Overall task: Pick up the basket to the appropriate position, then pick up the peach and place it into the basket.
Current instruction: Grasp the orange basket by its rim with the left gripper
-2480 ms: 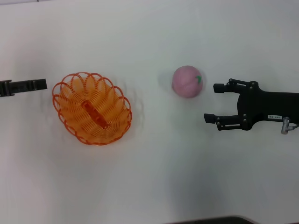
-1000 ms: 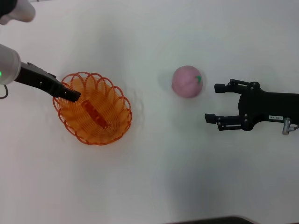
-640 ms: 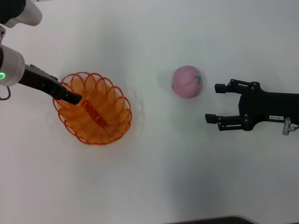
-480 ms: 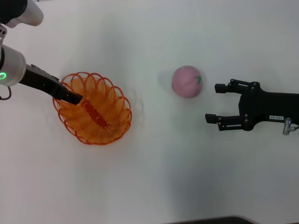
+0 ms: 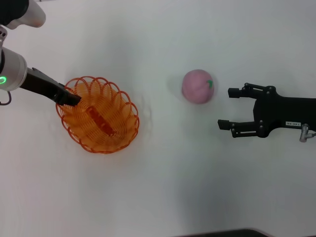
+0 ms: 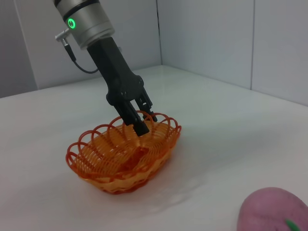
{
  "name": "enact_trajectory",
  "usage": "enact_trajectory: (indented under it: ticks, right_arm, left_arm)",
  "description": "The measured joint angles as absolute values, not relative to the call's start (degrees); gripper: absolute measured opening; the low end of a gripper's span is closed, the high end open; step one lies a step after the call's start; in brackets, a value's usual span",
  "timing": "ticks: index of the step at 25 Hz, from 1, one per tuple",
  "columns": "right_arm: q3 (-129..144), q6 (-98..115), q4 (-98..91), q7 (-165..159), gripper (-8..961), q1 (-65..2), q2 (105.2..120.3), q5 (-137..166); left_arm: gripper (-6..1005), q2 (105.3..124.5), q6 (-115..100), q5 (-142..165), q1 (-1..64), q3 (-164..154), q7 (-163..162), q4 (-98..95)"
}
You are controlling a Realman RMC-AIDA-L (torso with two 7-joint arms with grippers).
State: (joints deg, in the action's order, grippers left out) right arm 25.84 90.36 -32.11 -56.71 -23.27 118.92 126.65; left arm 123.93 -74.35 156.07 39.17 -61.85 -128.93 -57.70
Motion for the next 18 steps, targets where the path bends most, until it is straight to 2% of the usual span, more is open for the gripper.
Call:
enact_trajectory:
  ticks: [3,11,18]
  right_arm:
    - [25.84,90.35,-32.5,-56.91,930,-23.27,119.02,126.65]
    - [25.84,90.35,-32.61,-56.95,930,-23.22,119.09,126.65]
    - [25.84,90.35,-32.61,-56.95,930,-23.29,119.09,126.65]
  left_arm:
    - [625,123.93,-74.35,156.07,39.24,-62.08,-128.94,-57.72]
    - [180,123.93,-74.75,156.02,39.35,-62.13,-129.03,-57.96]
    - [148,123.92,-74.88,156.03,39.43,-62.05,-130.15,-58.07]
